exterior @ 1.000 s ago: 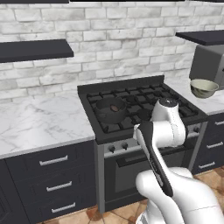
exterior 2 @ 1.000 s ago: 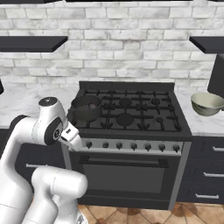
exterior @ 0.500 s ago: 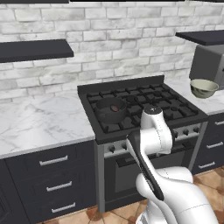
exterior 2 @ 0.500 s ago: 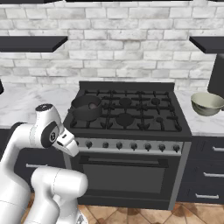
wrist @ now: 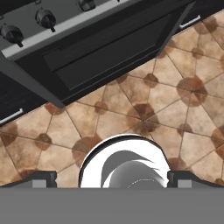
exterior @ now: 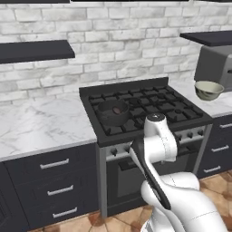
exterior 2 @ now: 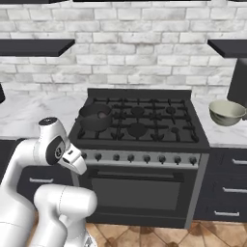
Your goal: Open the cabinet and move the ladle to the pot. Then close the cabinet.
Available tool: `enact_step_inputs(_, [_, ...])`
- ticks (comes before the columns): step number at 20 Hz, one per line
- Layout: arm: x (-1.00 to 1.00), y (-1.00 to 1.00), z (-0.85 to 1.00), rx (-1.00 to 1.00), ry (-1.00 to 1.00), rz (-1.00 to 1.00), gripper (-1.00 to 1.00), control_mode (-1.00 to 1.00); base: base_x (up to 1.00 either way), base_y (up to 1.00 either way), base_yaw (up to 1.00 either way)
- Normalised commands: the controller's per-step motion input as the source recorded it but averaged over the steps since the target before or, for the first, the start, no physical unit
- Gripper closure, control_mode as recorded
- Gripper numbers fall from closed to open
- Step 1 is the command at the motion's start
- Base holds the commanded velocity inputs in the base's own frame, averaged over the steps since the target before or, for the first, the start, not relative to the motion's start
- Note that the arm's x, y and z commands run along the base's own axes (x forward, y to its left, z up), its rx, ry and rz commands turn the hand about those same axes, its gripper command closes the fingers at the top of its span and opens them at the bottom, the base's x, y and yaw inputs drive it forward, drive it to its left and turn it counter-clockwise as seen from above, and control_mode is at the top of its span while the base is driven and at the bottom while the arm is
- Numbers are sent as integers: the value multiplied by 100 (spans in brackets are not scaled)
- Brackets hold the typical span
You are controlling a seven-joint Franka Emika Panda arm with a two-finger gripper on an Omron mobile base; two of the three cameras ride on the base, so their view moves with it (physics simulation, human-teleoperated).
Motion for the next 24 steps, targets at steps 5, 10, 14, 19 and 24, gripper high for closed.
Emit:
enact_step_inputs(5, [0,0,0,0,0,0,-100,100,-16,-32,0])
enact_step_inputs(10, [0,0,0,0,0,0,-100,100,0,-39,-12])
enact_step_inputs(14, [0,0,0,0,0,0,-100,100,0,-51,-31])
enact_step_inputs(19, [0,0,0,0,0,0,-100,100,0,-48,-36])
enact_step_inputs(24, [0,0,0,0,0,0,-100,100,0,-50,-36])
